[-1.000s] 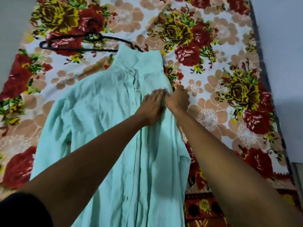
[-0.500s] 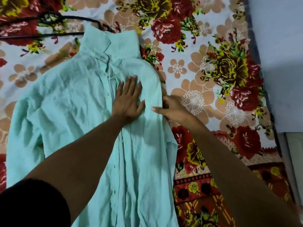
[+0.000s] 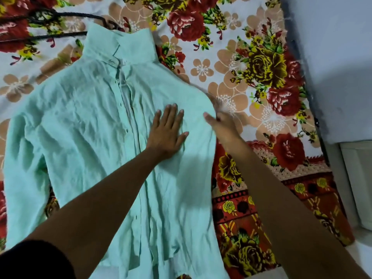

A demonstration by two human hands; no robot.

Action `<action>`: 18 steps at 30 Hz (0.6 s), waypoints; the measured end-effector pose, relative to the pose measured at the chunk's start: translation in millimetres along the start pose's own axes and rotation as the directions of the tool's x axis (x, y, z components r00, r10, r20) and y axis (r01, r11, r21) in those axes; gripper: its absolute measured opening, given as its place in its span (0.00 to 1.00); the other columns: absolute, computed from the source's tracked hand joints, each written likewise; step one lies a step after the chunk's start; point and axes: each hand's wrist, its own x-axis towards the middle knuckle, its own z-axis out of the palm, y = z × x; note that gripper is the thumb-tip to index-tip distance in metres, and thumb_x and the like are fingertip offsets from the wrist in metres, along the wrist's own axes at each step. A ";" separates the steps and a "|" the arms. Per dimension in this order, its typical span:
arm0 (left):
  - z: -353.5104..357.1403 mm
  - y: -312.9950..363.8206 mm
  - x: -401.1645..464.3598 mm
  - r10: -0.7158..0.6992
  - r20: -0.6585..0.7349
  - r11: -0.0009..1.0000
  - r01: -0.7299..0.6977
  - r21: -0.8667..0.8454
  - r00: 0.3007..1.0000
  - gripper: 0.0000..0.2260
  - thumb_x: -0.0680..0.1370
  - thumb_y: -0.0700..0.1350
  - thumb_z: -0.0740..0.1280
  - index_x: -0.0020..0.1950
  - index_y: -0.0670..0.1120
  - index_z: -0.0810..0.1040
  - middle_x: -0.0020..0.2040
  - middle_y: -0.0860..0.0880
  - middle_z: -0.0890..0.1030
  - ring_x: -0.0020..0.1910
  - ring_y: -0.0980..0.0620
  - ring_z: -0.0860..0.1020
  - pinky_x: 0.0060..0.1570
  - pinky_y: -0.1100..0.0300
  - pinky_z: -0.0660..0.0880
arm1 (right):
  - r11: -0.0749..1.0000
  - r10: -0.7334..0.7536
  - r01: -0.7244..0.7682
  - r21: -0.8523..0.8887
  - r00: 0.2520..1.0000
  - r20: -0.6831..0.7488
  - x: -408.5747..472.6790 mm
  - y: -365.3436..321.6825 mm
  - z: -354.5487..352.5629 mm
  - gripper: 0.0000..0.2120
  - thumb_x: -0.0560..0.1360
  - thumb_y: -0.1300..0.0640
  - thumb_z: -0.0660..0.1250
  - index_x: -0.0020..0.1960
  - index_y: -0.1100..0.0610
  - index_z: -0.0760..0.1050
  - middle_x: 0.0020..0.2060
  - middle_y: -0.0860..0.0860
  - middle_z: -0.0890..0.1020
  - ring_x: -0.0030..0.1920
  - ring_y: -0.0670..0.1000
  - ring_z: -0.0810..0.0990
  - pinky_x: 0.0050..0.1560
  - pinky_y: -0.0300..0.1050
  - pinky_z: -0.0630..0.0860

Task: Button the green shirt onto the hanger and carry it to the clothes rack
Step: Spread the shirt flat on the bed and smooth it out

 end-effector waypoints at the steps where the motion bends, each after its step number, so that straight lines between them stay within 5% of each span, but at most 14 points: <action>1: 3.4 -1.6 2.4 -0.014 0.013 1.000 0.014 0.003 1.000 0.33 0.84 0.62 0.48 0.84 0.47 0.50 0.84 0.42 0.48 0.84 0.42 0.46 0.80 0.40 0.45 | 0.993 0.019 -0.015 0.117 0.999 -0.031 3.3 -5.0 -9.5 0.09 0.79 0.51 0.72 0.55 0.54 0.83 0.50 0.50 0.88 0.51 0.51 0.87 0.54 0.49 0.83; 4: -2.8 11.1 6.5 -0.083 0.051 0.993 0.086 -0.076 0.995 0.33 0.84 0.59 0.52 0.84 0.45 0.49 0.84 0.39 0.47 0.83 0.39 0.45 0.80 0.41 0.41 | 0.997 0.058 -0.061 0.041 0.996 0.064 -6.3 -1.7 -32.1 0.16 0.76 0.43 0.74 0.57 0.52 0.83 0.54 0.50 0.87 0.54 0.52 0.87 0.59 0.55 0.82; 6: -14.9 26.7 -5.1 -0.048 0.009 0.984 0.049 -0.172 0.999 0.30 0.84 0.53 0.55 0.82 0.39 0.56 0.82 0.33 0.55 0.81 0.33 0.54 0.80 0.38 0.50 | 0.963 0.216 -0.162 -0.214 0.941 0.261 -27.7 11.3 -35.4 0.15 0.77 0.47 0.74 0.60 0.51 0.82 0.54 0.48 0.87 0.52 0.48 0.87 0.54 0.49 0.83; 8: -27.1 55.4 -32.2 0.005 -0.069 0.954 -0.025 -0.300 0.998 0.25 0.83 0.49 0.57 0.77 0.37 0.66 0.74 0.33 0.69 0.73 0.32 0.68 0.73 0.41 0.64 | 0.941 0.245 -0.162 -0.298 0.932 0.267 -40.6 21.7 -45.3 0.13 0.76 0.51 0.75 0.60 0.52 0.83 0.53 0.47 0.87 0.50 0.47 0.87 0.52 0.50 0.83; 12: -36.8 111.5 -79.4 -0.198 0.078 0.787 0.207 -0.581 0.977 0.23 0.83 0.56 0.63 0.73 0.43 0.69 0.64 0.43 0.79 0.60 0.42 0.77 0.60 0.50 0.75 | 0.957 0.107 -0.105 0.272 0.994 0.006 -42.0 16.4 -69.6 0.13 0.79 0.55 0.72 0.62 0.60 0.80 0.56 0.54 0.87 0.56 0.54 0.86 0.58 0.53 0.82; 13: -33.0 117.8 -82.8 -0.248 0.140 0.751 0.282 -0.598 0.959 0.24 0.82 0.55 0.65 0.73 0.44 0.68 0.64 0.43 0.80 0.60 0.42 0.78 0.58 0.50 0.75 | 0.952 0.097 -0.090 0.294 0.995 -0.008 -46.0 11.8 -72.9 0.14 0.80 0.55 0.71 0.63 0.60 0.80 0.57 0.55 0.86 0.58 0.55 0.85 0.61 0.55 0.81; 15: -27.5 124.1 -82.4 -0.332 0.240 0.705 0.409 -0.579 0.912 0.21 0.79 0.49 0.69 0.69 0.42 0.71 0.61 0.42 0.81 0.59 0.40 0.79 0.54 0.52 0.74 | 0.987 0.073 -0.073 0.144 0.997 0.003 -58.1 18.2 -73.5 0.18 0.80 0.54 0.71 0.66 0.60 0.77 0.59 0.54 0.85 0.58 0.54 0.85 0.62 0.55 0.80; 17: -30.2 127.6 -78.5 -0.376 0.350 0.656 0.513 -0.553 0.858 0.08 0.78 0.46 0.69 0.51 0.43 0.74 0.46 0.42 0.81 0.48 0.38 0.80 0.43 0.53 0.73 | 0.978 0.042 -0.064 -0.196 0.992 -0.116 -86.5 38.9 -66.9 0.26 0.79 0.52 0.72 0.72 0.61 0.71 0.62 0.54 0.79 0.60 0.52 0.80 0.62 0.49 0.78; 18: -34.2 129.5 -76.9 -0.376 0.417 0.594 0.561 -0.577 0.827 0.10 0.79 0.46 0.69 0.43 0.44 0.71 0.40 0.43 0.78 0.42 0.40 0.79 0.38 0.55 0.73 | 0.937 -0.048 -0.028 -0.349 0.977 -0.207 -99.3 55.0 -63.3 0.28 0.78 0.49 0.73 0.73 0.60 0.69 0.63 0.54 0.76 0.61 0.53 0.77 0.62 0.49 0.76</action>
